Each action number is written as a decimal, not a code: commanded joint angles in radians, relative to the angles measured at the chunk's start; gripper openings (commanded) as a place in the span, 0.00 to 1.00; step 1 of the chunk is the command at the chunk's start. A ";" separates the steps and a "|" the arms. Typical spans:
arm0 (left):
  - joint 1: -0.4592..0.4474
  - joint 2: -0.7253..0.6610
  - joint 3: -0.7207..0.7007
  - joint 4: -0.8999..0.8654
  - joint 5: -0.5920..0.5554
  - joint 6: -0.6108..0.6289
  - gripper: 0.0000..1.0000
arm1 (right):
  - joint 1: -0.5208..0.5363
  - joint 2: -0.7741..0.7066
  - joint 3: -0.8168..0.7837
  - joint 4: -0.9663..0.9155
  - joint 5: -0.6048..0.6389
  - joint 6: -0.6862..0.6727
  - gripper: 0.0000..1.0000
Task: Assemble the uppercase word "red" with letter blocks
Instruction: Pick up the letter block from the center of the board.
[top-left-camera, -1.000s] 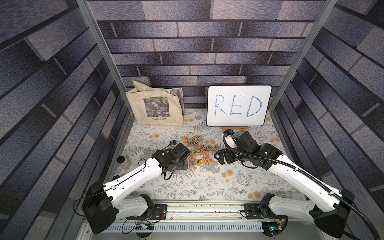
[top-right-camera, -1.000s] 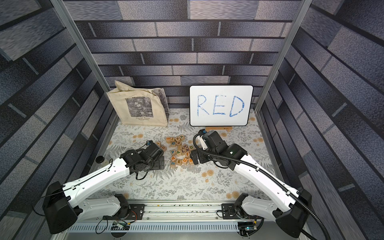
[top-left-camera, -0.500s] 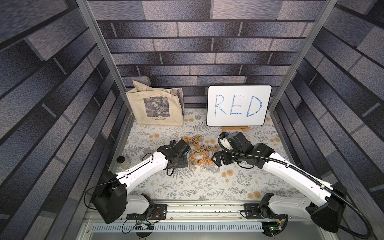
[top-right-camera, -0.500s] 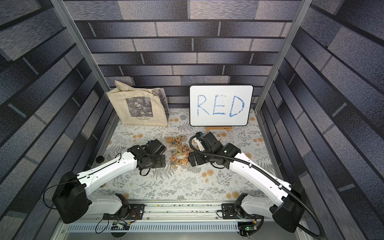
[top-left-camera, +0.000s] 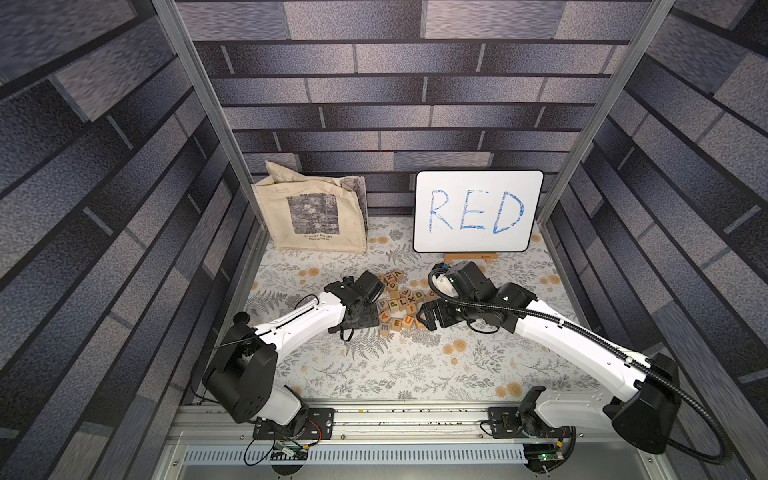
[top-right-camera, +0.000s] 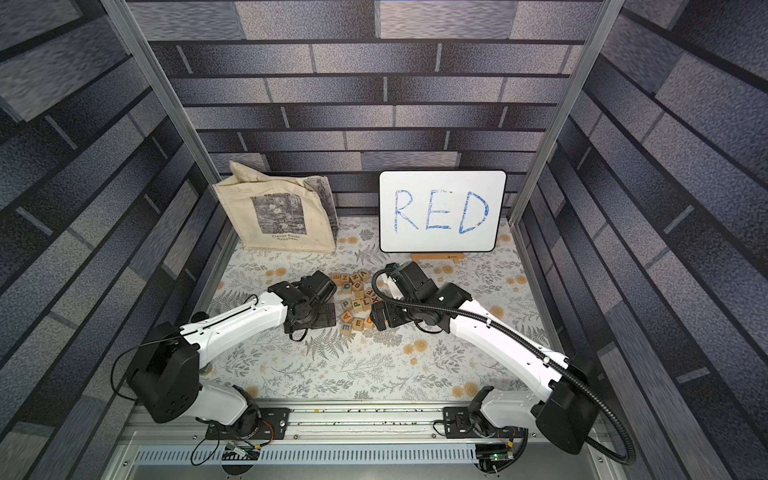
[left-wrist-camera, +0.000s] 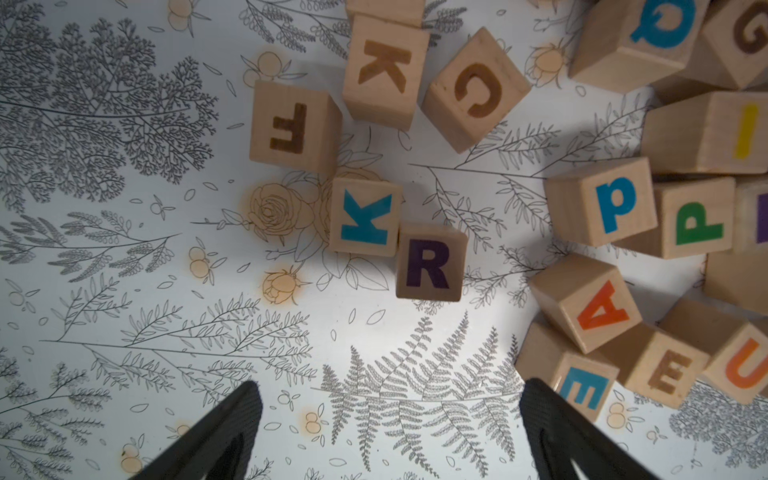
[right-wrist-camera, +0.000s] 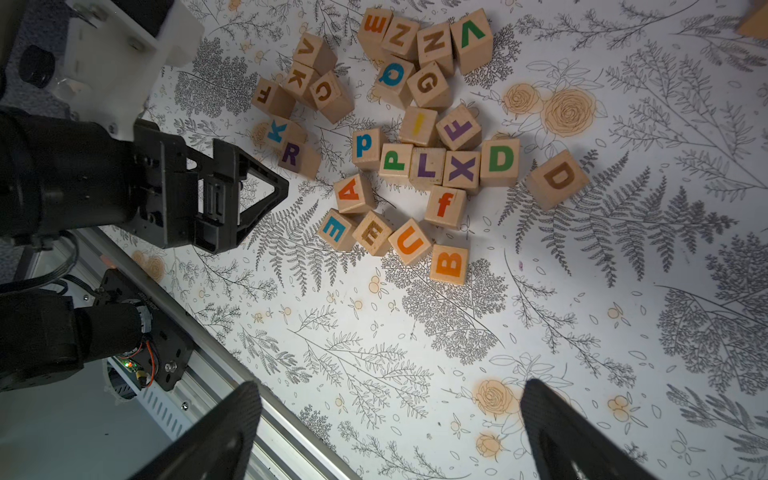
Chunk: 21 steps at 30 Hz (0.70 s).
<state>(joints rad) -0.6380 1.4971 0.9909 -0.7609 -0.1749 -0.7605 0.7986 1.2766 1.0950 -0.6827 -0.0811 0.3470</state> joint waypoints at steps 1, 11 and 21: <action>0.003 0.018 0.032 0.002 0.014 0.028 1.00 | 0.009 0.016 0.035 0.020 -0.013 -0.008 1.00; 0.011 0.064 0.050 0.061 0.051 0.064 1.00 | 0.009 0.040 0.045 0.052 -0.017 0.004 1.00; 0.029 0.137 0.067 0.108 0.089 0.093 0.90 | 0.009 0.057 0.053 0.051 -0.003 0.001 1.00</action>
<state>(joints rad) -0.6174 1.6161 1.0370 -0.6647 -0.1047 -0.6968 0.7986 1.3273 1.1156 -0.6384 -0.0879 0.3481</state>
